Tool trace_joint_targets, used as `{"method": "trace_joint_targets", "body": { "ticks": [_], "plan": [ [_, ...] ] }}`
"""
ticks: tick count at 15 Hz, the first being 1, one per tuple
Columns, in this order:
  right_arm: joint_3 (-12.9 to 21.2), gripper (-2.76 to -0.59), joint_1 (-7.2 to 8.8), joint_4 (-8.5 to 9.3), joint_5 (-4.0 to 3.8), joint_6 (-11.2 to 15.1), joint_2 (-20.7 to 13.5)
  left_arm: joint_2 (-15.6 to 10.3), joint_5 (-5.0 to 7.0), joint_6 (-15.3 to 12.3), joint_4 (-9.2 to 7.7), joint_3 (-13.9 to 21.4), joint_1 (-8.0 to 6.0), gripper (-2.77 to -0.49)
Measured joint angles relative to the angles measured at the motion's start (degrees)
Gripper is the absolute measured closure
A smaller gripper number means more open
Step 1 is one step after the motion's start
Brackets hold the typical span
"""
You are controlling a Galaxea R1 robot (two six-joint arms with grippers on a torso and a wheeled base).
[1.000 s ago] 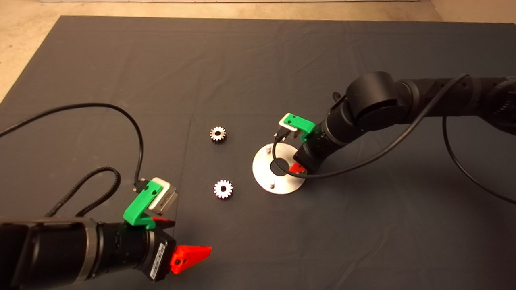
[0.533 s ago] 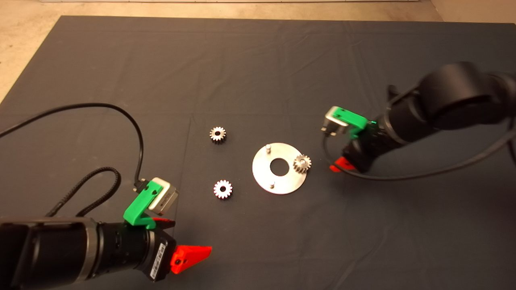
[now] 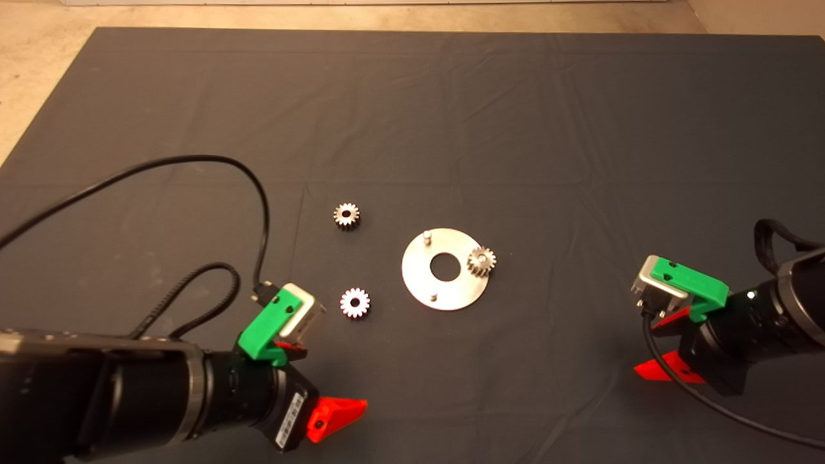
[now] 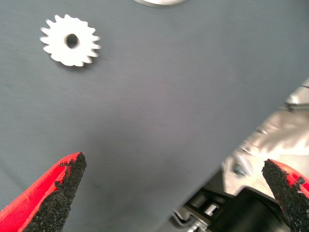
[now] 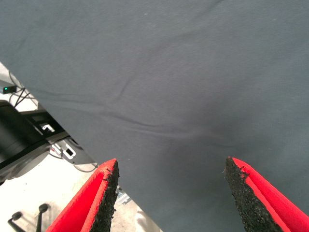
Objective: Install three planetary gears onto the carrier pins
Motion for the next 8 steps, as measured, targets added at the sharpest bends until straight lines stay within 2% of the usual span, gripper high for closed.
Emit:
{"method": "trace_joint_targets", "body": {
  "ticks": [2,4,5,6,8],
  "plan": [
    [0.2,-1.61,-1.37,0.01,0.13,0.1,-0.1,-0.6,0.78,0.0,-0.07,0.0,-0.05,-2.64],
    [0.5,-1.61,-1.53,0.01,0.11,0.1,-1.0,-0.6,1.03,0.0,-0.44,0.0,-1.50,-2.64],
    [0.6,-1.61,-1.53,0.00,0.00,0.1,-1.2,-0.4,1.41,0.1,-1.51,0.0,-2.93,-2.64],
    [0.6,-1.61,-1.53,0.00,0.02,0.1,-1.1,-0.3,2.35,0.3,-3.71,0.0,-4.79,-2.64],
    [0.6,-1.61,-1.53,0.00,0.09,0.1,-1.1,0.3,5.41,1.5,-8.26,-0.1,-8.39,-2.64]
  ]
}}
